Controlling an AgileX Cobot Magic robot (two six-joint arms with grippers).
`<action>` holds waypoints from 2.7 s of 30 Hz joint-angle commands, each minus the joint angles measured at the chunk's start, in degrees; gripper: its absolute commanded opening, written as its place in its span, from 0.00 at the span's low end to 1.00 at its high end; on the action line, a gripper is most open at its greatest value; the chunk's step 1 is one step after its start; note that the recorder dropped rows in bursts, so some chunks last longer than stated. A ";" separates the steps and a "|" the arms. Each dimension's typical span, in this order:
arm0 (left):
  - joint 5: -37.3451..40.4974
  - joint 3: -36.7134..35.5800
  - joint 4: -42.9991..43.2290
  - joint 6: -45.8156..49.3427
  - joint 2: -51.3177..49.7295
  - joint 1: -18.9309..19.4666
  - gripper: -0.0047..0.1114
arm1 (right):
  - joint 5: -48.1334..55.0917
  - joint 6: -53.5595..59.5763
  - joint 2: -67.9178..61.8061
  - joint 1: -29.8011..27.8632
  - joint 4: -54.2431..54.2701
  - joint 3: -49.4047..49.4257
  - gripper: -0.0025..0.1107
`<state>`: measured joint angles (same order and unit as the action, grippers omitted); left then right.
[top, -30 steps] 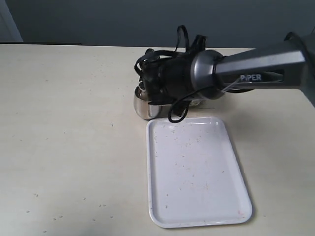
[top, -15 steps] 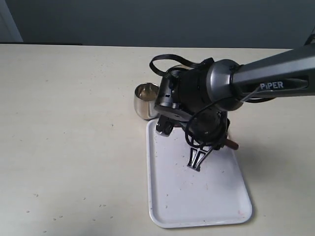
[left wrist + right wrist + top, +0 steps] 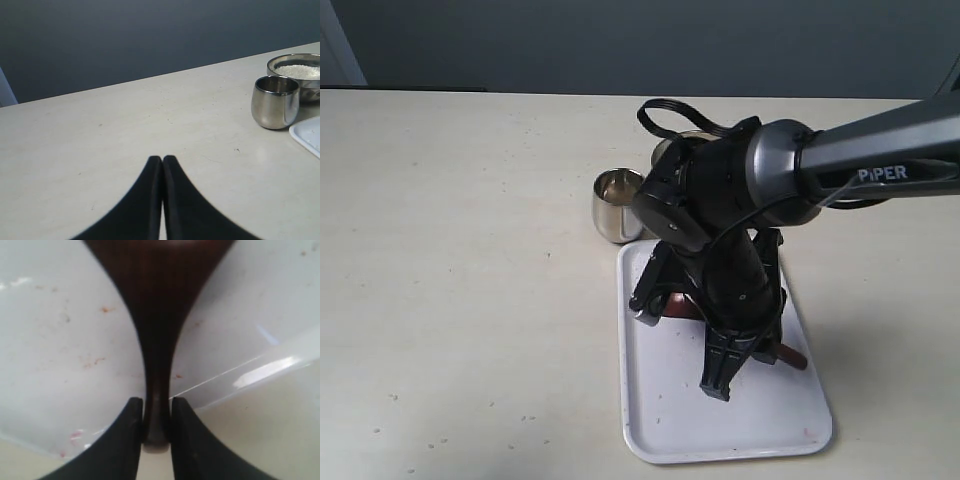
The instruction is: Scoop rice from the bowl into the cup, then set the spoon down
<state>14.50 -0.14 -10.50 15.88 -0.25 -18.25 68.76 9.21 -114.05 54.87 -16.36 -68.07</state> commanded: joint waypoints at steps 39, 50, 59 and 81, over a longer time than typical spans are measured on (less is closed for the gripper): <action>-0.70 0.14 0.06 -0.32 0.25 -0.28 0.04 | -1.31 -1.80 1.76 -0.18 1.18 4.96 0.42; -0.70 0.14 -0.08 -0.32 0.25 -0.28 0.04 | 1.20 -4.46 15.77 -3.63 -3.70 4.96 0.29; -0.70 0.14 -0.08 -0.32 0.25 -0.28 0.04 | 0.41 -11.92 28.37 -21.15 -9.64 4.96 0.02; -0.70 0.14 -0.08 -0.32 0.25 -0.28 0.04 | -9.59 -16.56 63.39 -35.53 -5.72 4.96 0.02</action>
<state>14.50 -0.14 -10.50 15.88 -0.25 -18.25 58.83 -7.06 -53.31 19.66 -20.84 -63.25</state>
